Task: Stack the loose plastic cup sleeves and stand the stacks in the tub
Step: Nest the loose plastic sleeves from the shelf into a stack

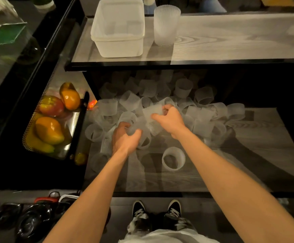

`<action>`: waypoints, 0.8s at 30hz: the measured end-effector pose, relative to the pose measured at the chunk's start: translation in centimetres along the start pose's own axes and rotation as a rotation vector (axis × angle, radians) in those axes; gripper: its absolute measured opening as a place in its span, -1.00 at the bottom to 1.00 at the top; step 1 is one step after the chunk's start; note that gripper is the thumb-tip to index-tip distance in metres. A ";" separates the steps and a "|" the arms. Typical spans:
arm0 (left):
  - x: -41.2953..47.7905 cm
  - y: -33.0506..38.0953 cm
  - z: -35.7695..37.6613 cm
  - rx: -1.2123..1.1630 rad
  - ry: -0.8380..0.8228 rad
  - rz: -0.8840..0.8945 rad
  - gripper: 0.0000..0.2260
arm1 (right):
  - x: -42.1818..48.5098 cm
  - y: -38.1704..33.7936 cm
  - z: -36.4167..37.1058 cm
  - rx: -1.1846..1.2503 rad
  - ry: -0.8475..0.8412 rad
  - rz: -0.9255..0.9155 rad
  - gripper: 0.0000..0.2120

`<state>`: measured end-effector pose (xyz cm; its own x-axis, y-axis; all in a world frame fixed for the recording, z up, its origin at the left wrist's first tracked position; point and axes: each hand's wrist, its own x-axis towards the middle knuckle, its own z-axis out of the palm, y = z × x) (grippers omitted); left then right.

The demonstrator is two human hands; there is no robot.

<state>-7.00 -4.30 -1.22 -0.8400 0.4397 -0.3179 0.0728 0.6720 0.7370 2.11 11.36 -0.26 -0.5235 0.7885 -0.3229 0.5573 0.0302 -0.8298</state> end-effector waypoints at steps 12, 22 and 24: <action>-0.6 1.9 0.2 -0.196 -0.142 0.112 -0.58 | -3.5 0.9 -3.0 -0.420 -0.368 -0.296 -0.43; -1.4 2.3 0.5 -0.034 -0.394 0.247 -0.35 | -4.8 2.0 -3.9 -0.330 -0.365 -0.296 -0.24; -1.5 2.5 0.7 -0.022 -0.459 0.274 -0.26 | -5.0 2.2 -3.9 -0.330 -0.367 -0.297 -0.24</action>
<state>-5.13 -2.88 0.65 -0.4696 0.8163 -0.3364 0.2417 0.4853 0.8403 8.46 9.94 1.32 -0.8448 0.4540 -0.2831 0.4928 0.4541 -0.7422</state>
